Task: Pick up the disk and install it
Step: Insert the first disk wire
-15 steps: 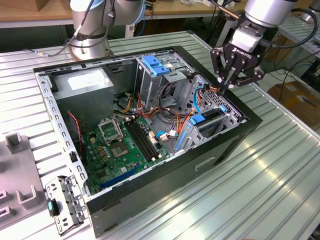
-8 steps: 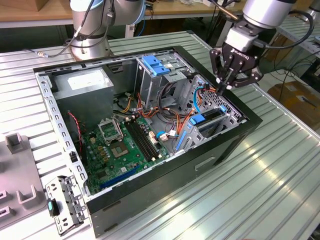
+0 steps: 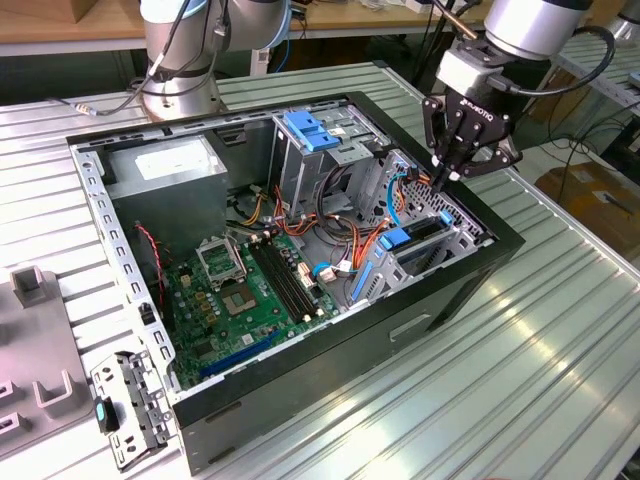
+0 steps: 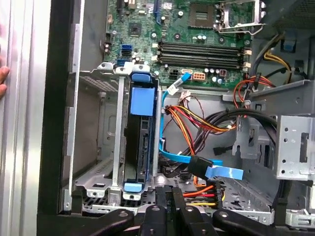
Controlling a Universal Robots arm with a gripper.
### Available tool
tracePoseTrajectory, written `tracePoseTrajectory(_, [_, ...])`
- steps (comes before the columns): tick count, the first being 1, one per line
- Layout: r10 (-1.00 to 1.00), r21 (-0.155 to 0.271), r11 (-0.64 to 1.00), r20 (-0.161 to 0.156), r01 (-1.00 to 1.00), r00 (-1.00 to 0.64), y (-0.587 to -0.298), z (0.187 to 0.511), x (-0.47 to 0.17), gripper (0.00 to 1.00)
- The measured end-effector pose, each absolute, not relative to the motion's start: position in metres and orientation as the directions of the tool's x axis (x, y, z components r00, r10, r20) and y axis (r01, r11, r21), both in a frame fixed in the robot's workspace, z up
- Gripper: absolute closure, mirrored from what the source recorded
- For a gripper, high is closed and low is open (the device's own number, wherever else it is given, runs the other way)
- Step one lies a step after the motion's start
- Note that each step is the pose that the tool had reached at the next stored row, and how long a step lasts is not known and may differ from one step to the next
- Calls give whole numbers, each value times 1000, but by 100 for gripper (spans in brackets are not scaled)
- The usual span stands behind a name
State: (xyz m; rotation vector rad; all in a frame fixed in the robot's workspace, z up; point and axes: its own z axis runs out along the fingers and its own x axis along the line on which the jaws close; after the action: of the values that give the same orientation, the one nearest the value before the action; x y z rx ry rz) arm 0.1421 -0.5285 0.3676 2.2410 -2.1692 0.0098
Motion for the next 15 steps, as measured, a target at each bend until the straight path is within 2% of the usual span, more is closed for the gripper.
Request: tracePoseTrajectory(15, [-998, 12, 58, 20, -998, -57, -529, 365, 134, 84])
